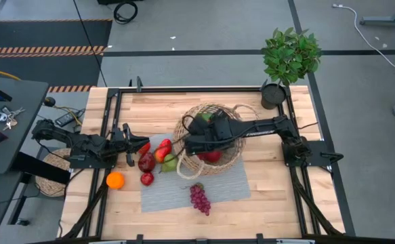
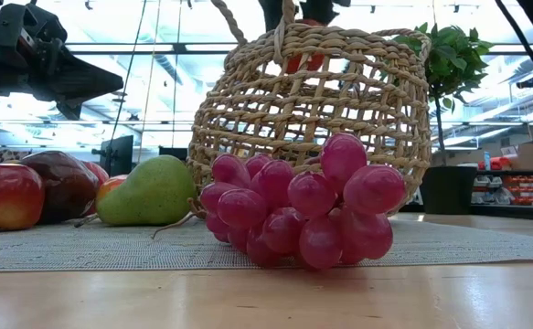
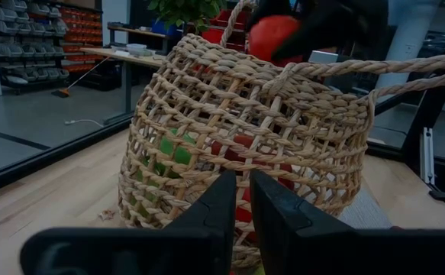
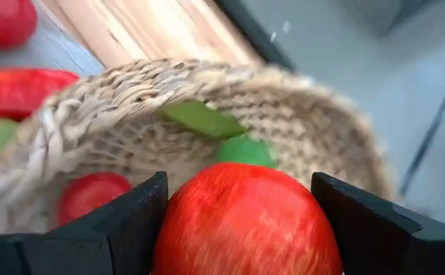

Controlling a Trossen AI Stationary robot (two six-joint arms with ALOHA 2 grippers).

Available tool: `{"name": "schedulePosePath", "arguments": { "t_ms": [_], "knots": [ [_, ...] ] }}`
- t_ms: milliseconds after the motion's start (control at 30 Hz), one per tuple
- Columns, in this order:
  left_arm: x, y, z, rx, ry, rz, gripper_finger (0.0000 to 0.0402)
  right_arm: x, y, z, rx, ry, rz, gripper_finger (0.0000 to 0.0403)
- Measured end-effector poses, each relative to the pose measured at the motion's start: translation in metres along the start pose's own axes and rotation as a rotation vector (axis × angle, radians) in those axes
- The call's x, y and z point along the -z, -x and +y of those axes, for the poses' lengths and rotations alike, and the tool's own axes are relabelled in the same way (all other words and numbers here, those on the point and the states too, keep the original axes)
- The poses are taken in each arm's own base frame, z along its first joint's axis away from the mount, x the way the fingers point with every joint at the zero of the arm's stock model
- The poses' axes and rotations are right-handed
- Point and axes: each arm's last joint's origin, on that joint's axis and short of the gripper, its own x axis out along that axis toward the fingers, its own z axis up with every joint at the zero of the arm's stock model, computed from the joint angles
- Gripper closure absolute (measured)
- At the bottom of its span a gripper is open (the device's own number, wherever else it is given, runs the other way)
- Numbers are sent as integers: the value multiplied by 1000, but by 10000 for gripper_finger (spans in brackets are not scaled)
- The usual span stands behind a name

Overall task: Build produce basket
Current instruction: Put the red apple into the brown basket

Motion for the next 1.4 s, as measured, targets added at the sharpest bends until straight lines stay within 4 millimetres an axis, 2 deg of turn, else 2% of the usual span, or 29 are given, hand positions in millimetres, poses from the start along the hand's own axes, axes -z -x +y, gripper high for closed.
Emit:
{"name": "schedulePosePath", "arguments": {
  "t_ms": [133, 233, 633, 733, 933, 1133, 1400],
  "knots": [
    [0, 0, 0, 0, 0, 0, 353, -4, -9, -5, -75, -171, 120, 84],
    [0, 0, 0, 0, 0, 0, 353, -7, -14, -8, -121, -200, 194, 84],
    [0, 0, 0, 0, 0, 0, 353, -5, -15, -7, -123, -84, 184, 84],
    [0, 0, 0, 0, 0, 0, 353, 1, -22, -4, -110, -48, 215, 84],
    [0, 0, 0, 1, 0, 0, 353, 26, -47, 1, -64, 45, 357, 84],
    [0, 0, 0, 0, -1, 1, 353, 45, -62, 3, -88, 95, 509, 82],
    [0, 0, 0, 0, -1, 1, 353, 54, -69, 4, -67, 102, 548, 31]
  ]
}}
